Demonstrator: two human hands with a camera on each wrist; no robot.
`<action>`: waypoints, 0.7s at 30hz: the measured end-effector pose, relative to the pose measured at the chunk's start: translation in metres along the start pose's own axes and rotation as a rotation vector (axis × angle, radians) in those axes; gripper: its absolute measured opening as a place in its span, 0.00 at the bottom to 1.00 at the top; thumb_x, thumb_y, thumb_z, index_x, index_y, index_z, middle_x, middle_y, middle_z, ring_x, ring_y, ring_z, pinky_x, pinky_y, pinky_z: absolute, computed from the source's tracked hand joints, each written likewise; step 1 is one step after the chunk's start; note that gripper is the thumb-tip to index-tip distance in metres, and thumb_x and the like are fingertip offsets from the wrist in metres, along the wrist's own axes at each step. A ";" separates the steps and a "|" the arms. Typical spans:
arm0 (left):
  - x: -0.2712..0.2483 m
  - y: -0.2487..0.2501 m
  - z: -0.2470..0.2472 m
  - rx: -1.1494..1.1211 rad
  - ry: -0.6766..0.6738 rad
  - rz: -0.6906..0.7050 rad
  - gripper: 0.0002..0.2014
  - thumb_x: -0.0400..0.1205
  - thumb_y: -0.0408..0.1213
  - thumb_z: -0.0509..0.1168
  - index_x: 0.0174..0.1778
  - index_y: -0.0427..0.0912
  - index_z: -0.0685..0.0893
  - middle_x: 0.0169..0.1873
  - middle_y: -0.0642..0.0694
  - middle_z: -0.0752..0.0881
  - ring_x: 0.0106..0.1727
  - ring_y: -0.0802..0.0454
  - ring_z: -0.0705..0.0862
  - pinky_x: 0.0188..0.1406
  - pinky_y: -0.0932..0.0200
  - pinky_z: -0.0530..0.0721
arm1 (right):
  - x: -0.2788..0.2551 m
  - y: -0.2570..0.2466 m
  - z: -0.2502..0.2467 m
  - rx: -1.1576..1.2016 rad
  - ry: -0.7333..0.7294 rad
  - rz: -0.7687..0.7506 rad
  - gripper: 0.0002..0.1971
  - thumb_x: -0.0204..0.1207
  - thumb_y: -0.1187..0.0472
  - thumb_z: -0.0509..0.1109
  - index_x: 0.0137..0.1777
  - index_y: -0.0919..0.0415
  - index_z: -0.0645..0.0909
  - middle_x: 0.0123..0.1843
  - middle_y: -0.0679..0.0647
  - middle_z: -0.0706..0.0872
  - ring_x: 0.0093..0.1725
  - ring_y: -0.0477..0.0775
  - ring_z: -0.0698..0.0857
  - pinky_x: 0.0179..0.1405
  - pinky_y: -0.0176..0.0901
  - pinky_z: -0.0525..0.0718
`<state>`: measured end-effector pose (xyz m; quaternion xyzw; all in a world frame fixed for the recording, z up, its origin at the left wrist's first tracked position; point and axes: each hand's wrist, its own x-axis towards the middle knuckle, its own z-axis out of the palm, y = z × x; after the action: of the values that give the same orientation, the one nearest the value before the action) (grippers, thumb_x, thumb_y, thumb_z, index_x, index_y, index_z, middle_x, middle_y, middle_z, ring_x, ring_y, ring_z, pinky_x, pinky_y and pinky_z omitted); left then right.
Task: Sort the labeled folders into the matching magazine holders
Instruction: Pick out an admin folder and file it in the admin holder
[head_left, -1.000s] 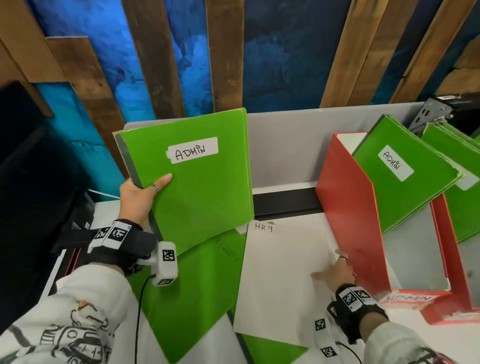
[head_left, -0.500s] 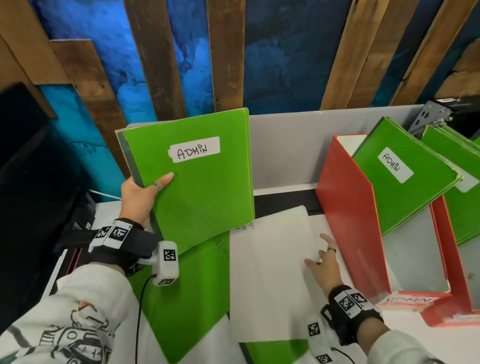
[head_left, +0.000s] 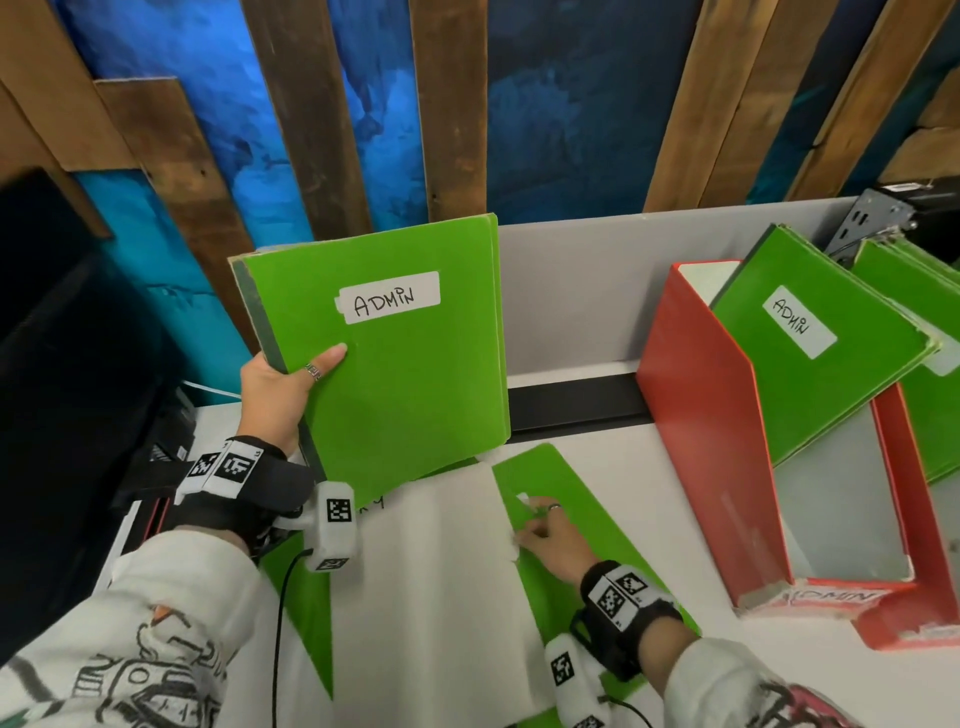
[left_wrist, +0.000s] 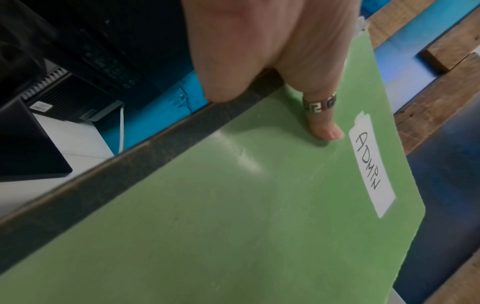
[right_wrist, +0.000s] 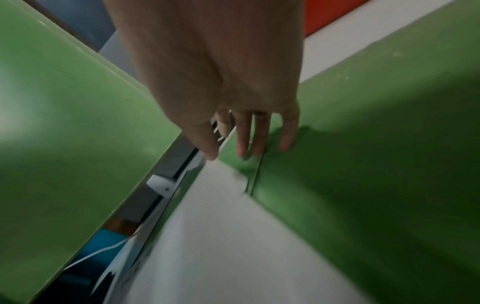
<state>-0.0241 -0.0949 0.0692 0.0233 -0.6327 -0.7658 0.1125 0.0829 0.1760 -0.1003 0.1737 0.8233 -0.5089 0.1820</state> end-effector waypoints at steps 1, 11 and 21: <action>-0.001 -0.001 0.000 -0.002 -0.001 -0.002 0.13 0.73 0.27 0.72 0.46 0.50 0.85 0.33 0.61 0.91 0.38 0.63 0.90 0.35 0.66 0.88 | 0.005 0.004 -0.010 -0.113 0.104 0.029 0.28 0.75 0.57 0.71 0.72 0.56 0.65 0.61 0.57 0.80 0.62 0.57 0.80 0.57 0.47 0.81; -0.003 -0.011 0.003 0.004 -0.002 -0.032 0.12 0.74 0.26 0.72 0.45 0.49 0.85 0.31 0.60 0.91 0.36 0.63 0.90 0.32 0.67 0.87 | 0.005 0.038 -0.069 -0.343 0.176 0.281 0.55 0.56 0.57 0.86 0.76 0.53 0.52 0.72 0.65 0.65 0.69 0.70 0.75 0.66 0.60 0.78; 0.008 -0.009 0.012 -0.001 0.012 -0.017 0.11 0.74 0.28 0.72 0.43 0.50 0.85 0.30 0.63 0.90 0.35 0.66 0.89 0.32 0.68 0.87 | -0.020 0.015 -0.105 0.123 0.362 -0.045 0.25 0.73 0.73 0.71 0.65 0.54 0.67 0.66 0.71 0.78 0.71 0.67 0.75 0.55 0.44 0.78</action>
<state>-0.0357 -0.0834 0.0635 0.0331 -0.6312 -0.7671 0.1099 0.0940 0.2751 -0.0584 0.2548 0.8135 -0.5226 0.0087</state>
